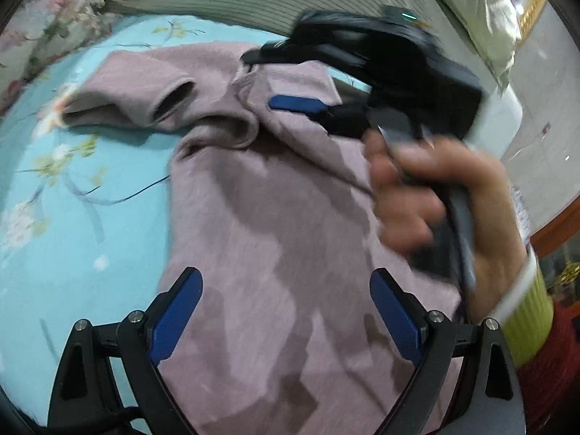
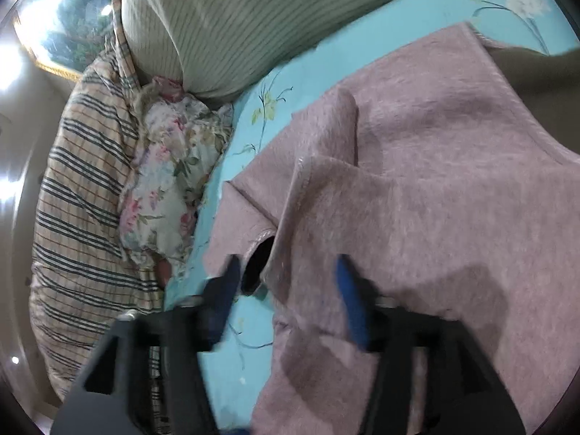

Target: Fold small clothes

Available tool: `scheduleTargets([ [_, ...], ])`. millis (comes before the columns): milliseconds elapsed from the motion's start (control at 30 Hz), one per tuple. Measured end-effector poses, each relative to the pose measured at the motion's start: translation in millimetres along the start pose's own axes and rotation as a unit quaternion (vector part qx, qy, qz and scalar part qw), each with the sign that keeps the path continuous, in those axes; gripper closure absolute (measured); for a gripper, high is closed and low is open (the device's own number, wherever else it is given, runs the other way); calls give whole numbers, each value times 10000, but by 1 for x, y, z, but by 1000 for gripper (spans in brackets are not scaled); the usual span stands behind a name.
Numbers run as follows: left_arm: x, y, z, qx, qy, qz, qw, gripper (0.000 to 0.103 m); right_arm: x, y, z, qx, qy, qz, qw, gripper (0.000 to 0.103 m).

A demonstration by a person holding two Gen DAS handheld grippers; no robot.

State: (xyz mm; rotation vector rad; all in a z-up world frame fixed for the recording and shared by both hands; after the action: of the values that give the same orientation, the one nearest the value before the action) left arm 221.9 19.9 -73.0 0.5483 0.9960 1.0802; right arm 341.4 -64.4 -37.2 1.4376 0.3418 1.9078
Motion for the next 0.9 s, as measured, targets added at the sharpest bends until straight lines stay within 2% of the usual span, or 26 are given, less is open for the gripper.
scheduleTargets([
  [33,-2,-10,9,41,82,-153,9998,9,0,9,0,-74,47,4,10000,42],
  [133,-6,-35,30,171,287,-311,9990,9,-1,53,-2,-423,136,-46,9990,42],
  [267,-2,-71,61,144,538,-328,9979,10,-20,126,-12,-1052,7,-196,9943,42],
  [433,2,-91,109,-263,818,-300,9958,12,-53,190,-33,-1707,-348,-583,9830,42],
  [500,1,-93,123,-435,854,-206,9952,23,-65,205,-40,-1867,-489,-734,9784,42],
  [533,5,-99,131,-457,833,-103,9954,32,-73,214,-43,-1958,-582,-812,9755,42],
  [567,10,-108,138,-463,785,27,9958,47,-81,223,-47,-2047,-684,-882,9724,42],
  [600,14,-110,143,-478,737,142,9960,57,-89,231,-50,-2114,-764,-939,9699,42],
  [633,18,-109,143,-495,687,250,9961,79,-94,237,-53,-2166,-806,-992,9679,42],
  [667,23,-106,141,-512,654,282,9961,86,-97,242,-55,-2205,-824,-1043,9663,42],
  [733,37,-97,134,-611,673,117,9958,86,-105,255,-58,-2293,-848,-1224,9619,42],
  [800,48,-85,133,-810,602,312,9944,87,-114,264,-58,-2341,-895,-1455,9571,42],
  [900,60,-75,127,-868,622,265,9939,87,-128,275,-57,-2369,-872,-1906,9487,42],
])
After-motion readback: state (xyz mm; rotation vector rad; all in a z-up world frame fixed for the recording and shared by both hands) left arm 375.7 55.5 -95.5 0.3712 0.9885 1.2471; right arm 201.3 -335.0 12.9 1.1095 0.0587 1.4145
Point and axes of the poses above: each gripper's, at about its wrist camera, not at the fingertips, and y roughly against the way its jaws point, x to its left, z to its top, the point moved 4 cm from there along -y, roughly the way its jaws point, and after that the axes turned 3 degrees about y, right-handed, at the moved point
